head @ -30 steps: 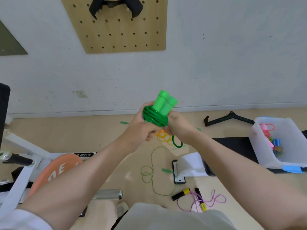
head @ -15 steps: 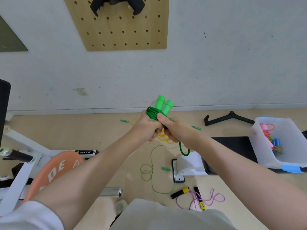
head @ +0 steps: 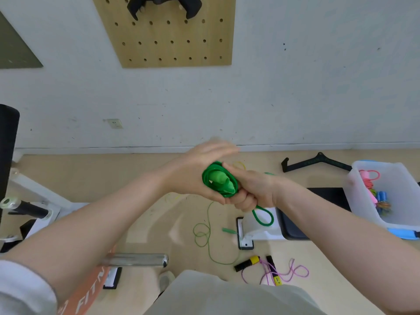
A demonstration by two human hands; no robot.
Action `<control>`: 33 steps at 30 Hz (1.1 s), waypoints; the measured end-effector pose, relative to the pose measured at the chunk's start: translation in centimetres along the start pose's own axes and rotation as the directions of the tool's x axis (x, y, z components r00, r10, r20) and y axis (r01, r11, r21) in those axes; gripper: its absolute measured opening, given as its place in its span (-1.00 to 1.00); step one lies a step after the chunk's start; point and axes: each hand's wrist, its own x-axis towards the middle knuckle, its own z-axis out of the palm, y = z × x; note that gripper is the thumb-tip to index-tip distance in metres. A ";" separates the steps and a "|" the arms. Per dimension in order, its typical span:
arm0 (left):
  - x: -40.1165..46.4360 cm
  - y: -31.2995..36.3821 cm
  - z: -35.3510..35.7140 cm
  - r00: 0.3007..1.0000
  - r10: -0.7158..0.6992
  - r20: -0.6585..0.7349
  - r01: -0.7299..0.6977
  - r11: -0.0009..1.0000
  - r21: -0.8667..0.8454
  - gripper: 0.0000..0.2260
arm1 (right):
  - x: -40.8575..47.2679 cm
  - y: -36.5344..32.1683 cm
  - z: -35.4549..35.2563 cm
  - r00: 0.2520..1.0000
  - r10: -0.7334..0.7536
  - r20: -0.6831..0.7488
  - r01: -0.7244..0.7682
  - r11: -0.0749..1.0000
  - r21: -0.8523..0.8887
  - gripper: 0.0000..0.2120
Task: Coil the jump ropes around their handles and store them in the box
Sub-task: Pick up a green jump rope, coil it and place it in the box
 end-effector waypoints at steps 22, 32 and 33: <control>-1.2 1.1 2.4 0.972 -0.220 0.078 0.231 0.957 -0.173 -0.23 | -2.0 0.0 -3.6 0.992 0.103 -0.077 -0.128 0.863 -0.490 -0.73; 0.0 1.7 4.0 0.925 -0.379 -0.008 0.368 0.891 0.266 0.04 | 0.0 -4.9 -0.3 0.824 -0.405 -0.397 -0.025 0.673 -0.739 -0.79; -0.2 1.9 3.9 0.918 -0.389 -0.082 0.396 0.877 0.273 0.01 | 0.3 -4.9 0.3 0.783 -0.463 -0.416 -0.019 0.650 -0.760 -0.84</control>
